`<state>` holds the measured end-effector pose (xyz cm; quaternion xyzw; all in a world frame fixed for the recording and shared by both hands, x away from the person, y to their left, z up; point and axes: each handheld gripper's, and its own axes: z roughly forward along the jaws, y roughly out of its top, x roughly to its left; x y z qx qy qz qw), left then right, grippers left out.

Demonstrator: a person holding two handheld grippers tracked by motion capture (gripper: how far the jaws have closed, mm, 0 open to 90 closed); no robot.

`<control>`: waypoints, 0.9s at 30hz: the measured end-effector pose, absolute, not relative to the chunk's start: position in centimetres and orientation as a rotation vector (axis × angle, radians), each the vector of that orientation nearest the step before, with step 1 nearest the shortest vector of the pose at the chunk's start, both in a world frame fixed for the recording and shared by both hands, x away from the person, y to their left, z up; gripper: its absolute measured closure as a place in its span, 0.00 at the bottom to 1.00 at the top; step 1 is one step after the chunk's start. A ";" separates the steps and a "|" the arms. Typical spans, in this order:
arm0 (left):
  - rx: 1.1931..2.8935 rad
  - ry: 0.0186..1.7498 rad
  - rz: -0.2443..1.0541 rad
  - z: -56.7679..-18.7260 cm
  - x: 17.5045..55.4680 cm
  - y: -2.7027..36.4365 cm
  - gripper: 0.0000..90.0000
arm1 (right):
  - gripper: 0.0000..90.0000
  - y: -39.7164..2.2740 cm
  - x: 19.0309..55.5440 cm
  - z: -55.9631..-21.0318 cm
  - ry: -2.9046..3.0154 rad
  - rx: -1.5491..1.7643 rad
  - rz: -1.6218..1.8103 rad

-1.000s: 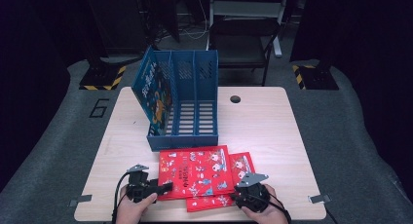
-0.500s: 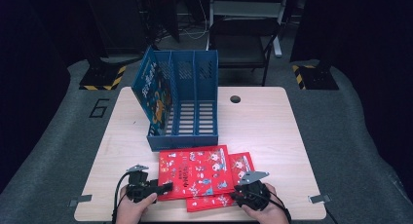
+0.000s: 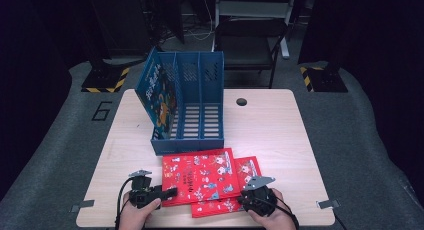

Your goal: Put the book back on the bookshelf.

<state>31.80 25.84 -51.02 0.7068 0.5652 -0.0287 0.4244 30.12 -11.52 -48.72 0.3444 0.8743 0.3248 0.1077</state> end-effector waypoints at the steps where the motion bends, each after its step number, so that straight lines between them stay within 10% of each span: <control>1: 1.762 1.418 -0.076 -51.1 31.9 25.8 0.37 | 0.78 -11.5 30.1 -48.7 2.572 1.015 0.953; 27: 1.812 1.380 -0.119 -51.2 31.3 25.0 0.26 | 0.71 -11.4 29.9 -48.8 2.583 0.984 0.984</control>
